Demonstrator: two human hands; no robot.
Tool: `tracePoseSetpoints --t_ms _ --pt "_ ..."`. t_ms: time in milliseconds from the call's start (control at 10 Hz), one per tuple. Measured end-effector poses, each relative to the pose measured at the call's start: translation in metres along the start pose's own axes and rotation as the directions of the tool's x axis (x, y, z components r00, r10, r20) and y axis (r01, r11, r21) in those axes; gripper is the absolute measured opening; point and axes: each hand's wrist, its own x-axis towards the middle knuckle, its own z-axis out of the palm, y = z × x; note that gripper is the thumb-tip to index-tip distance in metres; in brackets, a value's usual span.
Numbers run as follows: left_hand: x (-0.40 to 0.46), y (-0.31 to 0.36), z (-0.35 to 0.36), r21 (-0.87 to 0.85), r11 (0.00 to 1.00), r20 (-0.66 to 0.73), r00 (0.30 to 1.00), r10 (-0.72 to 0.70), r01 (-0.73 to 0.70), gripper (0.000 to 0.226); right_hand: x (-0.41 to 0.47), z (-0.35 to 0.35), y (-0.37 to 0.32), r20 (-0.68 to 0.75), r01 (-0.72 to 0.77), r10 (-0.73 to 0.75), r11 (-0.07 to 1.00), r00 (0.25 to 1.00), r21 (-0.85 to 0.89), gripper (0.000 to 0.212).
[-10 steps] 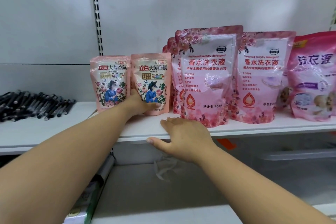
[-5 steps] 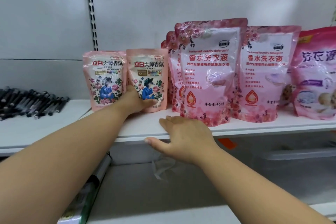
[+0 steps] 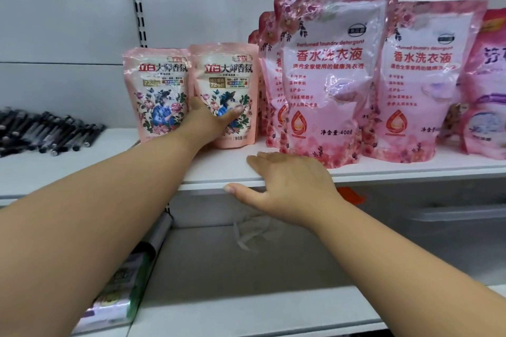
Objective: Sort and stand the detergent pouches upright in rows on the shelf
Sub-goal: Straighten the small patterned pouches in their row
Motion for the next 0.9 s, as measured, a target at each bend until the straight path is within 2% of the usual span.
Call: tracePoseSetpoints --t_ms 200,300,400,500,600,700,800,900 --pt "0.004 0.004 -0.002 -0.004 0.998 0.023 0.998 -0.066 0.066 0.107 0.004 0.0 0.001 -0.018 0.01 -0.011 1.0 1.0 -0.028 0.07" --pt "0.002 0.0 -0.004 0.014 0.998 0.022 0.998 -0.055 0.055 0.095 0.004 0.0 0.004 -0.034 0.012 -0.013 1.0 0.999 -0.029 0.068" --pt "-0.017 -0.004 -0.017 0.157 0.987 0.17 0.986 0.006 -0.033 0.077 0.0 0.003 0.005 -0.044 0.013 -0.014 1.0 0.999 -0.016 0.069" --pt "-0.056 -0.014 -0.035 0.301 0.933 0.257 0.959 0.119 -0.196 0.065 0.0 0.002 0.003 -0.023 0.01 -0.01 1.0 1.0 -0.01 0.07" --pt "-0.098 -0.035 -0.04 0.351 0.863 0.228 0.927 0.297 -0.363 0.039 0.004 0.0 -0.001 0.028 0.015 -0.015 1.0 0.999 0.021 0.067" --pt "-0.119 -0.041 -0.043 0.391 0.844 0.199 0.929 0.312 -0.367 0.034 -0.008 -0.007 0.001 0.09 0.052 -0.06 0.995 0.994 0.09 0.052" --pt "-0.116 -0.032 -0.042 0.404 0.858 0.188 0.947 0.26 -0.316 0.035 -0.03 -0.025 0.02 0.084 0.09 -0.099 0.99 0.992 0.105 0.04" --pt "-0.132 -0.008 -0.044 0.337 0.894 0.078 0.955 0.287 -0.296 0.04 -0.061 -0.052 0.057 -0.019 0.081 -0.08 0.992 0.997 0.093 0.036"
